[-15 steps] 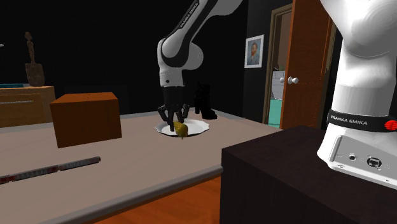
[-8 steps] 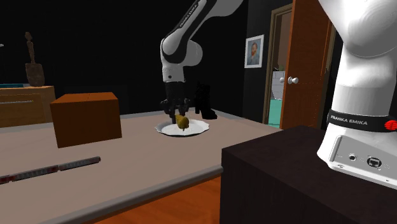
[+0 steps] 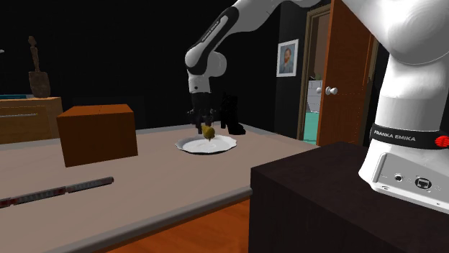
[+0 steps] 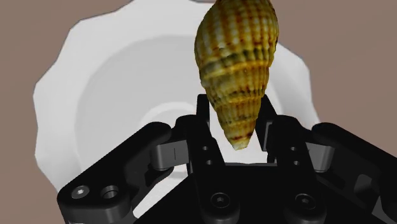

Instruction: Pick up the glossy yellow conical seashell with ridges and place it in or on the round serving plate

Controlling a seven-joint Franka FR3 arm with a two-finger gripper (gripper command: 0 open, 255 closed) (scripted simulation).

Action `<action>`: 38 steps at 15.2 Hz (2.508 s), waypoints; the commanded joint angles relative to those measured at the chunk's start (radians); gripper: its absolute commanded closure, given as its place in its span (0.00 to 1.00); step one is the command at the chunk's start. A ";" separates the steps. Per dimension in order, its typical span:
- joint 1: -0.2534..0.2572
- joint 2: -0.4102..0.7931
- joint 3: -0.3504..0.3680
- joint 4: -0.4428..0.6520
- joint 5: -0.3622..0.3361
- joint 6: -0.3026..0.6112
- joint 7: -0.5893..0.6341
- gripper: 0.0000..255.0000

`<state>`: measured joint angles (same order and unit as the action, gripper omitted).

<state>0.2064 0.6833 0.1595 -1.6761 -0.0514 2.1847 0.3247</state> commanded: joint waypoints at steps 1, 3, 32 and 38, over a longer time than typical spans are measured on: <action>-0.020 0.046 -0.011 0.082 -0.004 -0.037 -0.033 1.00; -0.037 0.098 -0.020 0.175 -0.007 -0.079 -0.061 1.00; -0.044 0.221 -0.032 0.293 -0.015 -0.075 -0.084 0.00; -0.046 0.193 -0.030 0.308 -0.012 -0.118 -0.086 0.00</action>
<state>0.1605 0.8766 0.1293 -1.3688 -0.0638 2.0685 0.2390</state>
